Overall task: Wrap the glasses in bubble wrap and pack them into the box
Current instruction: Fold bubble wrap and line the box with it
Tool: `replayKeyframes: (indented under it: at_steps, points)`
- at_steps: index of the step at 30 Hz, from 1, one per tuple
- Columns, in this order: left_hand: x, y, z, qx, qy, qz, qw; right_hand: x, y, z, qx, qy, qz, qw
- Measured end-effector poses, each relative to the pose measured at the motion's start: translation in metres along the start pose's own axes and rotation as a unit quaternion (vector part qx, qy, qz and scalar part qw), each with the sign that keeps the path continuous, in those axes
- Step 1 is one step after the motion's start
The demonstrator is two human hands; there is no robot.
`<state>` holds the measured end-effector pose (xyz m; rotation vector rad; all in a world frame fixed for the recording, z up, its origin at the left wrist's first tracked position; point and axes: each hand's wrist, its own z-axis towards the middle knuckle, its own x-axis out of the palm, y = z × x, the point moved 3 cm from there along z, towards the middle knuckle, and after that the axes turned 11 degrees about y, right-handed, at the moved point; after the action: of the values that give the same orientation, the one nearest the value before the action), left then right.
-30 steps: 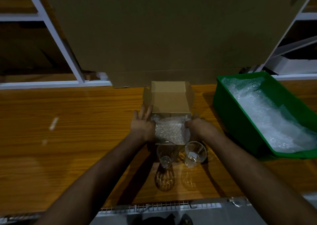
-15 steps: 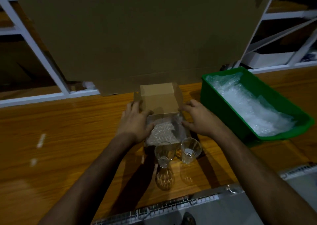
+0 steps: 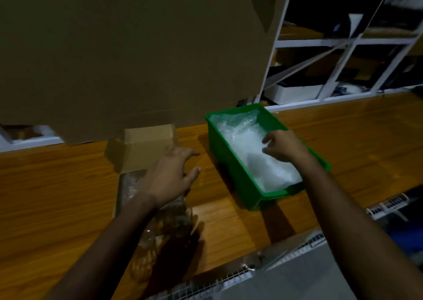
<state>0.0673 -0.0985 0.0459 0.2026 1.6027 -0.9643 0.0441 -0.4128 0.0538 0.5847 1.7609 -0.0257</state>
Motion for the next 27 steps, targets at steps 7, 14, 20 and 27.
replayKeyframes:
  at_steps: [7, 14, 20, 27]
  points:
    - [0.056, -0.049, 0.032, -0.014, 0.015, -0.020, 1.000, 0.040, -0.014, 0.041, -0.036, 0.224, -0.083, 0.970]
    - [0.076, -0.047, 0.033, -0.071, 0.028, -0.039, 0.996, 0.034, -0.015, 0.055, -0.104, 0.127, -0.187, 0.969]
    - [0.067, -0.044, 0.028, -0.084, -0.041, -0.142, 0.985, 0.001, -0.018, 0.033, -0.130, -0.046, -0.018, 0.990]
    - [0.048, -0.056, 0.019, -0.122, -0.091, -0.419, 0.895, -0.016, 0.012, -0.034, -0.292, -0.231, 0.163, 0.914]
